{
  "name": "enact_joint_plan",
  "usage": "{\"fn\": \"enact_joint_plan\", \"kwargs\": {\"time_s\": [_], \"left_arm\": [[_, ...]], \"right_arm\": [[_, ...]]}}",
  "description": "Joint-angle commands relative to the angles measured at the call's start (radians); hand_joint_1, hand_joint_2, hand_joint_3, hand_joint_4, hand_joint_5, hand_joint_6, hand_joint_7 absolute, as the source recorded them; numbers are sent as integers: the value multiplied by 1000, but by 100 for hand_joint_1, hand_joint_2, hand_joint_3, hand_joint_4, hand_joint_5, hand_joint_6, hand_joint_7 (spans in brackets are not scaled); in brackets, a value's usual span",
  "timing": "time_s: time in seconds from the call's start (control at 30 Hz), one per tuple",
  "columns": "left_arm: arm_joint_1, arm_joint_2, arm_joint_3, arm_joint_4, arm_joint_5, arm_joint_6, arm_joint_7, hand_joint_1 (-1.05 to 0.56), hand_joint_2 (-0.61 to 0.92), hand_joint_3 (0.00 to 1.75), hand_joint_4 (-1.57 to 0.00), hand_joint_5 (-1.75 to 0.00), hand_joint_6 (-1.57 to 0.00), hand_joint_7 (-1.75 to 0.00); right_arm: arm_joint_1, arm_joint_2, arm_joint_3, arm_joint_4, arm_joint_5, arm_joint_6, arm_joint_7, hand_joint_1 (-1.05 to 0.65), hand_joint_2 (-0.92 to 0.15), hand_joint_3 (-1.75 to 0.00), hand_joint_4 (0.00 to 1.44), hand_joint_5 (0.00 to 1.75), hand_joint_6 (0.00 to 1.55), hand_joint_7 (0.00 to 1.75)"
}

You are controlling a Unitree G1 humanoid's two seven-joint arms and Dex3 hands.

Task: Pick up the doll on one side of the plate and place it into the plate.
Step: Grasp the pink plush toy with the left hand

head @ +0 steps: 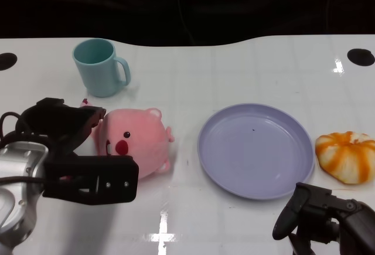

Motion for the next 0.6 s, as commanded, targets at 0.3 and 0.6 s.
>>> {"fn": "enact_joint_plan", "kwargs": {"time_s": [0.3,0.6], "left_arm": [[-193,-95,-93,395,6,-21,75,-72,91,0,-18,-21,-27,-1],[-297,-180,-133,703,-51,-64,121,-70,88,0,-24,-16,-33,-2]], "right_arm": [[20,-7,-10,-36,9,11,-4,-4,-64,-110,62,174,55,148],[31,-9,-14,-50,13,11,0,-4,-63,-112,63,173,56,148]]}}
